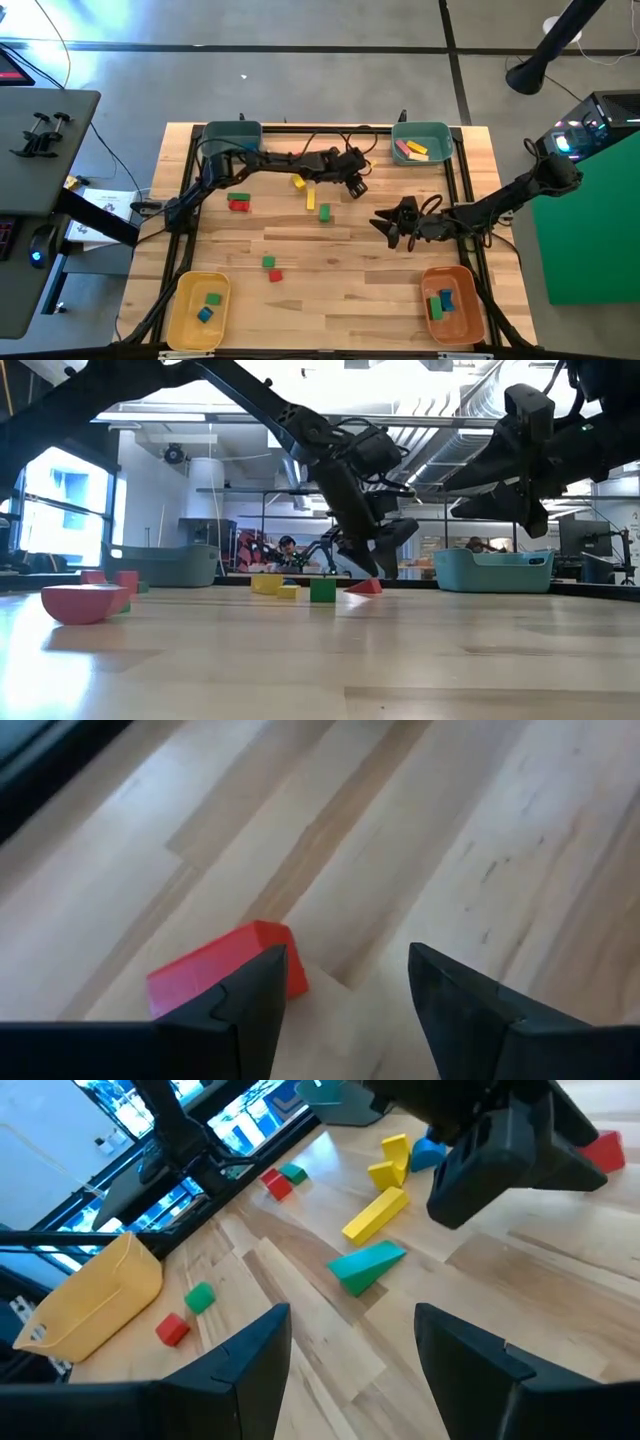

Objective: Sort blocks by size
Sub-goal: Put the green triangular block into the blue bin

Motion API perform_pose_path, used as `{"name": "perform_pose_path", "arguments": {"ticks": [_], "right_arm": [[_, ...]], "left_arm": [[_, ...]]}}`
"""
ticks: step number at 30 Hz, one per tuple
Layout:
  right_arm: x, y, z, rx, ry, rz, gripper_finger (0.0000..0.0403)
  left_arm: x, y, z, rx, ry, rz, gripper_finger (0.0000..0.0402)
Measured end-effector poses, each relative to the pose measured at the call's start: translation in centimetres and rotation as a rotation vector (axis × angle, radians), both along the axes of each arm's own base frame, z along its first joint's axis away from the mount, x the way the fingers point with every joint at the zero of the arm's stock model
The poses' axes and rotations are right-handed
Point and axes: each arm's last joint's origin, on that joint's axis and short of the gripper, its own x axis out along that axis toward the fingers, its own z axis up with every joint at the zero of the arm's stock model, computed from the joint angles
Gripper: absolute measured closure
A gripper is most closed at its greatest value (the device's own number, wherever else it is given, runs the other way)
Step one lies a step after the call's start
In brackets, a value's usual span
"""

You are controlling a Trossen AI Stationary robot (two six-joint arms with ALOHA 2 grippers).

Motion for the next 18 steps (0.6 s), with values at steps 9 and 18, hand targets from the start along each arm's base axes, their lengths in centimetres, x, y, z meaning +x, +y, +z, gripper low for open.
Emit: {"name": "perform_pose_path", "arguments": {"ticks": [9,18], "right_arm": [[0.0,0.1,0.0,0.022,-0.008,0.015,0.0194],[0.0,0.1,0.0,0.025,-0.009,0.014,0.0194]], "left_arm": [[-0.5,-0.2,-0.3,-0.088,0.053,-0.024,0.0266],[-0.4,-2.5,0.4,-0.332,0.024,-0.202,0.028]]}}
